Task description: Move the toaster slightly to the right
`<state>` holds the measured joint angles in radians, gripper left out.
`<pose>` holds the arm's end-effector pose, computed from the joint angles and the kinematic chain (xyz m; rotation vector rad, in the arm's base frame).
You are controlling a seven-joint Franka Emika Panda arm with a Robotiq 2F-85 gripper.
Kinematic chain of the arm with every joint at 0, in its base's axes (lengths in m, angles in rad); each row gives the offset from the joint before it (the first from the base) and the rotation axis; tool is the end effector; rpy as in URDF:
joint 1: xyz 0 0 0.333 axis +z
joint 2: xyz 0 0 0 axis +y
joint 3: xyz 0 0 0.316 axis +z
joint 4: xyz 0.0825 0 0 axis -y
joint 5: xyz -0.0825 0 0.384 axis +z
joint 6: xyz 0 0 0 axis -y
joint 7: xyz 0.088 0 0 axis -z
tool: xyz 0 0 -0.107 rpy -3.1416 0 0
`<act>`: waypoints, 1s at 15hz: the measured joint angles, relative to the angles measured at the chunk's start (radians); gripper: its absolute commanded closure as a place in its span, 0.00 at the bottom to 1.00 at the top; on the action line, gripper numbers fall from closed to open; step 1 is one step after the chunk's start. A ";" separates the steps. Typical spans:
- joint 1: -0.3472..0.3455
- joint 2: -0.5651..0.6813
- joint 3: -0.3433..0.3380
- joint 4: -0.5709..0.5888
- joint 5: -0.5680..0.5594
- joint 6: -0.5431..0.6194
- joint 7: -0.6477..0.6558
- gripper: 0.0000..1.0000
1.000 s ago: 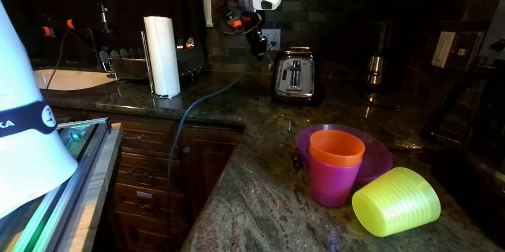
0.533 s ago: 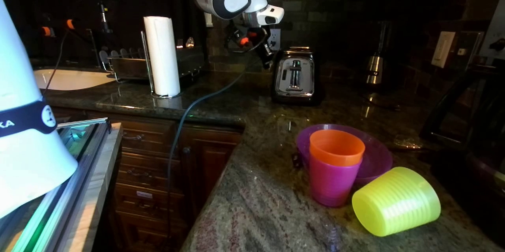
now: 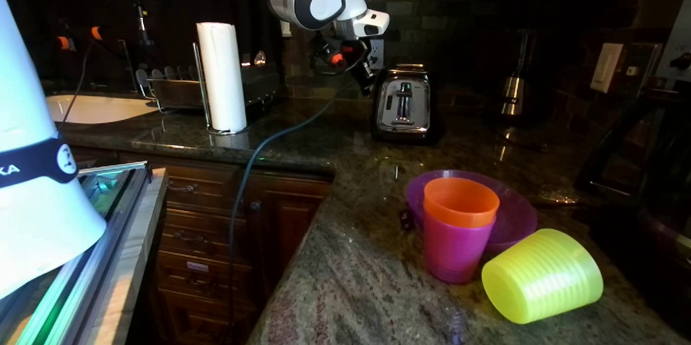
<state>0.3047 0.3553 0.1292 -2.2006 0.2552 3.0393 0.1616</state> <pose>0.5478 0.2303 0.2718 -2.8169 -0.0079 -0.6018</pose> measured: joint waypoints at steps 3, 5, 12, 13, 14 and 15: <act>-0.013 0.019 0.030 0.018 -0.001 0.023 0.000 1.00; -0.022 0.057 0.071 0.050 0.000 0.064 0.000 1.00; -0.019 0.226 0.101 0.174 -0.001 0.199 0.003 1.00; -0.016 0.245 0.100 0.187 -0.001 0.207 0.013 1.00; -0.008 0.262 0.096 0.198 -0.001 0.222 0.027 1.00; 0.005 0.279 0.087 0.210 0.001 0.238 0.043 1.00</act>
<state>0.3094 0.6348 0.2161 -1.9902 0.2560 3.2777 0.2050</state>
